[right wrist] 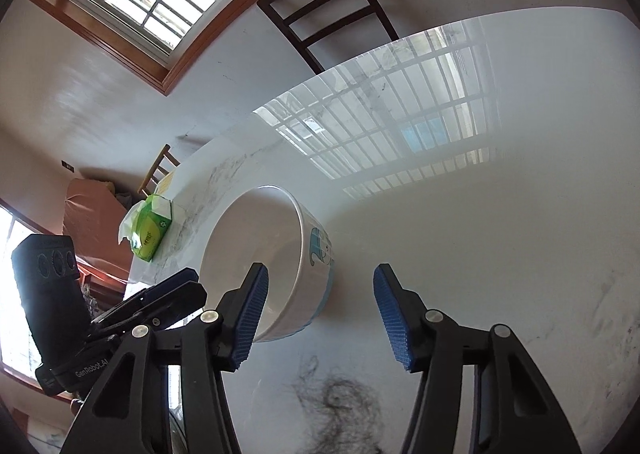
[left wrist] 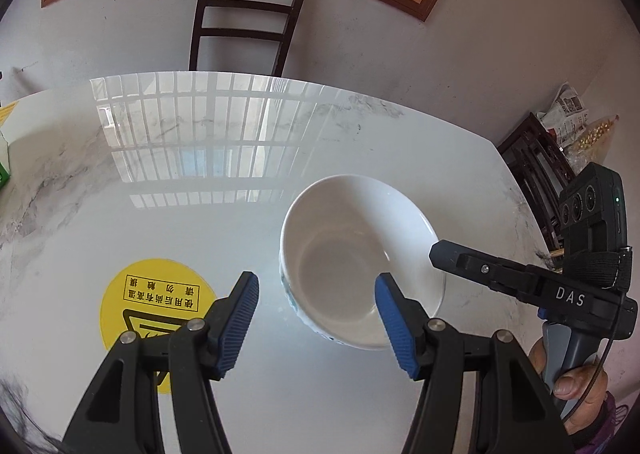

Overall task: Organize plates and bowls
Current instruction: 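Move both grippers to the blue-banded white bowl and grasp its rim, then carry the blue-banded bowl over the nested bowls and lower it inside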

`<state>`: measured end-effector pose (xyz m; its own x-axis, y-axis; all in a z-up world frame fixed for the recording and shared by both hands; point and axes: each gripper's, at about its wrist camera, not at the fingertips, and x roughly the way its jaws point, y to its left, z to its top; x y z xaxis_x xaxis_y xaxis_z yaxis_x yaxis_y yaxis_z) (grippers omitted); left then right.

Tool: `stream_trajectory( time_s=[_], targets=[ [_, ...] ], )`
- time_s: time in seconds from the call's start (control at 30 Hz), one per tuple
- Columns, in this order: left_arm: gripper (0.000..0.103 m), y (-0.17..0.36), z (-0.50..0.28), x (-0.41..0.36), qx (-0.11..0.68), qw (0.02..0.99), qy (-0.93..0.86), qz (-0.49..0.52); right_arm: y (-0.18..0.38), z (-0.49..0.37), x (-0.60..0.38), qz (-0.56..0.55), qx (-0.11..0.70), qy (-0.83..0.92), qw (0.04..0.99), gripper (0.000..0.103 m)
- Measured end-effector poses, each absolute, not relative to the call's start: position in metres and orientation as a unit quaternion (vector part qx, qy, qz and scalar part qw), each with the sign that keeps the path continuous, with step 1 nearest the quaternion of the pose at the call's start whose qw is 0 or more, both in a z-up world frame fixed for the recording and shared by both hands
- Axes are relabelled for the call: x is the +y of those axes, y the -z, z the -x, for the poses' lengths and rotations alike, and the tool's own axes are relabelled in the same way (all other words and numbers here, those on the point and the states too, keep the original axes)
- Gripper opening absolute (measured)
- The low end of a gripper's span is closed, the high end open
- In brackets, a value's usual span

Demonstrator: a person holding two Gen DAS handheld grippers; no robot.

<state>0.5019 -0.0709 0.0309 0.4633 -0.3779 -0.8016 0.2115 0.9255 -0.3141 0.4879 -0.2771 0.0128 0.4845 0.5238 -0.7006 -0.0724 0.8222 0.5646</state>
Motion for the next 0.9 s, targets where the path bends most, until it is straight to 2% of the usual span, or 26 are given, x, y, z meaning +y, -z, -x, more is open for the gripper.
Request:
stream_trajectory(
  time_s=[0.13,0.23,0.27,0.37,0.47,0.6,0.9],
  targets=[
    [0.061,-0.020,-0.505,-0.070,0.506,0.837,0.178,0.110,-0.009,-0.495,-0.274,-0.231,0.486,-0.176,0.825,0.047],
    [0.055,-0.016,-0.503,-0.077,0.500,0.847,0.163,0.078,-0.005,-0.498,-0.271,-0.227,0.493,-0.175,0.822,0.043],
    [0.039,-0.012,-0.503,-0.080,0.505,0.845,0.162,0.072,-0.003,-0.498,-0.271,-0.229,0.494,-0.177,0.820,0.040],
    [0.029,-0.007,-0.503,-0.080,0.500,0.849,0.153,0.080,0.001,-0.499,-0.267,-0.235,0.498,-0.189,0.813,0.025],
    [0.018,-0.007,-0.503,-0.074,0.504,0.847,0.137,0.098,0.000,-0.496,-0.264,-0.225,0.500,-0.181,0.816,0.022],
    [0.017,-0.024,-0.484,-0.075,0.489,0.855,0.144,0.100,-0.003,-0.487,-0.275,-0.240,0.499,-0.186,0.811,0.017],
    [0.017,-0.071,-0.422,-0.082,0.462,0.870,0.143,0.093,-0.028,-0.439,-0.288,-0.271,0.491,-0.207,0.802,0.015]
  ],
)
